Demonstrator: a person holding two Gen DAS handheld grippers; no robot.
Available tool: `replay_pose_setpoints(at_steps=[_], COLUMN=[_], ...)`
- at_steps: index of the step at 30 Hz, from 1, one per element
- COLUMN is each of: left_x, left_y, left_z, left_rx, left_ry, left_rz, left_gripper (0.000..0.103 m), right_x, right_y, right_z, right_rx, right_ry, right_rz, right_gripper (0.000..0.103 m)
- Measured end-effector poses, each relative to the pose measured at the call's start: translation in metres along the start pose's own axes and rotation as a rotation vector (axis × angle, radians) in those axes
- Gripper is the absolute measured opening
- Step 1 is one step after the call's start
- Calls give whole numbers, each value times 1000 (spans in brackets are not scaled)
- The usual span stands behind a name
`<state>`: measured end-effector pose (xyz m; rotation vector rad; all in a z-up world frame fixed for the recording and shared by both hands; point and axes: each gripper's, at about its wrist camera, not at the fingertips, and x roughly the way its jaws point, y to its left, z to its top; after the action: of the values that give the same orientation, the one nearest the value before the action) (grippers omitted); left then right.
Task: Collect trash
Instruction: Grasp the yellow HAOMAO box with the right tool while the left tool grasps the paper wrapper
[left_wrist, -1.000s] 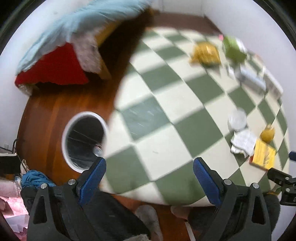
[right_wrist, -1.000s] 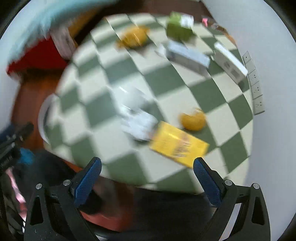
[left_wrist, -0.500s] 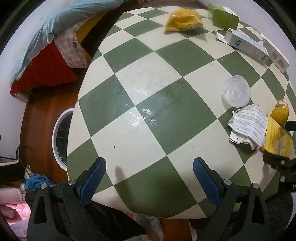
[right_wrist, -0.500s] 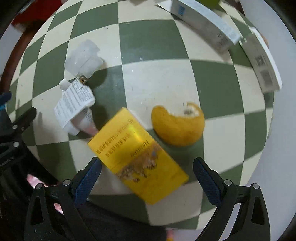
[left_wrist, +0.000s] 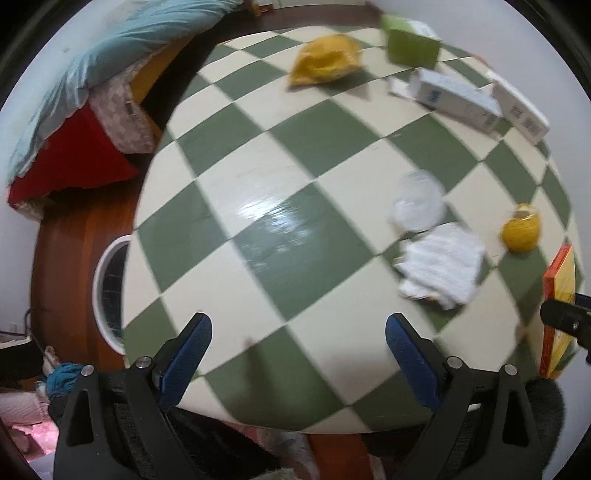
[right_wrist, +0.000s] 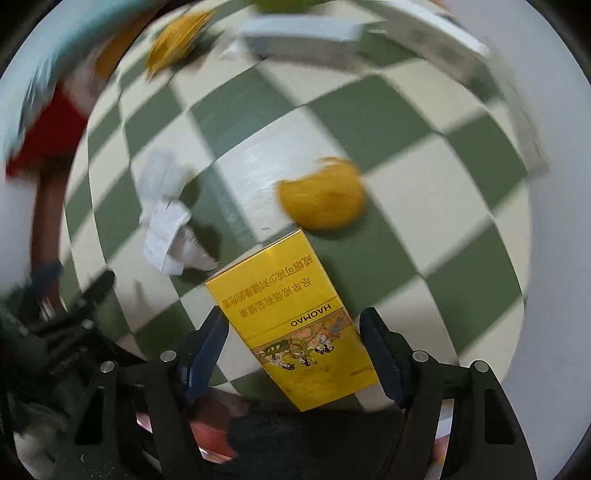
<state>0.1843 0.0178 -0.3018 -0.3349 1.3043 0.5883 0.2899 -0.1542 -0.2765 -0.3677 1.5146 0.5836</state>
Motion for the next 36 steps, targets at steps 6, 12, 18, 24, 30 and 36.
replay_pose_setpoints(at_steps=[6,12,18,24,30,36], left_x=[-2,7,18,13,4,-14], left_y=[-36,-75,-84,-87,-94,-93], left_z=[14,26,36,28,17,6], left_rx=[91,214,258,273,283,270], left_ry=[-2,1,8,-15,-44,-72], left_rz=[-112,-141,-131,-139,-118,-111], left_gripper=[95,89,60,37,33,33], right_x=[-24,-5,3,19,20,15], right_y=[-74,-106,-99,-78,-54,-32], right_z=[-3,-12,-10,-12,-24,-34], right_rx=[236,362,301,182,145,136], right_ry=[-83,-80,-63,-40,-106,-132], right_rz=[-28,-3,-9,-116,-198,-197], right_gripper=[74,74,89,88,74,62])
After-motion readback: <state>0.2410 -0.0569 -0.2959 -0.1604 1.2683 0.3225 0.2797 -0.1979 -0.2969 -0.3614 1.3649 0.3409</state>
